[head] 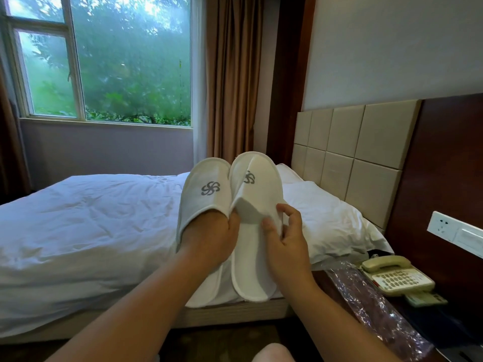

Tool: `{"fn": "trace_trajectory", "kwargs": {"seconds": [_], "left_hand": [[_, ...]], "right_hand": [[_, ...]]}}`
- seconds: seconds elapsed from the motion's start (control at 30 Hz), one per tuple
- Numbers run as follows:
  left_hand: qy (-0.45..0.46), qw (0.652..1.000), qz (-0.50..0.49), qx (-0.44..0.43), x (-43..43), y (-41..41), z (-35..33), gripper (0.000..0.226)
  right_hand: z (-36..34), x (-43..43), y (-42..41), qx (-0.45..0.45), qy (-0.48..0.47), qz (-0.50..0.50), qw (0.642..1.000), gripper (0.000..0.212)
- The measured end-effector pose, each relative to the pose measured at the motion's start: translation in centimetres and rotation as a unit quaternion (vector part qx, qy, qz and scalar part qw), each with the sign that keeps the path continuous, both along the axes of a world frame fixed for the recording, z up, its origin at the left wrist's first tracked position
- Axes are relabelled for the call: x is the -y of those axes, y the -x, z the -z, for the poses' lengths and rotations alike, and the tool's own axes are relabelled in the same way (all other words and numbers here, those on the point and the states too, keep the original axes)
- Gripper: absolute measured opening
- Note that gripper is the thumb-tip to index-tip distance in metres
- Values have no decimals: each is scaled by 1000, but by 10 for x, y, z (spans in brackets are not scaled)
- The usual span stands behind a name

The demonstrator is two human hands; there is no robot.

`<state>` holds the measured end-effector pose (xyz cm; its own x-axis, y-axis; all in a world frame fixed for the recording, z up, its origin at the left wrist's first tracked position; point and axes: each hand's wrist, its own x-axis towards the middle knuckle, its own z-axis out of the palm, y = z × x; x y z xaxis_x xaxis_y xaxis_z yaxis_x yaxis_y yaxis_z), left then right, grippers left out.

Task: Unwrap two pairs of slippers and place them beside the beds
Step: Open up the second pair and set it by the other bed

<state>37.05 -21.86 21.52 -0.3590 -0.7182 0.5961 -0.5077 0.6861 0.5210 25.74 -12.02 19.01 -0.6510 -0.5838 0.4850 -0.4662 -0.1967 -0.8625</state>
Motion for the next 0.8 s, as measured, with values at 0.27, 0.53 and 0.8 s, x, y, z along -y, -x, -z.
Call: {"fn": "trace_trajectory", "kwargs": {"seconds": [0.27,0.53,0.8], "left_hand": [[-22,995,2,98,-15,4,-7,48],[-76,993,-35,87,-13,4,-9,27],[-139,990,-32,17,-15,5,-5,22]], "right_hand": [[-11,6,27,-73,-41,123,989,10],[-33,1,36,65,-110,85,988,42],[-45,-2,-5,327,-152,-150,921,33]]}}
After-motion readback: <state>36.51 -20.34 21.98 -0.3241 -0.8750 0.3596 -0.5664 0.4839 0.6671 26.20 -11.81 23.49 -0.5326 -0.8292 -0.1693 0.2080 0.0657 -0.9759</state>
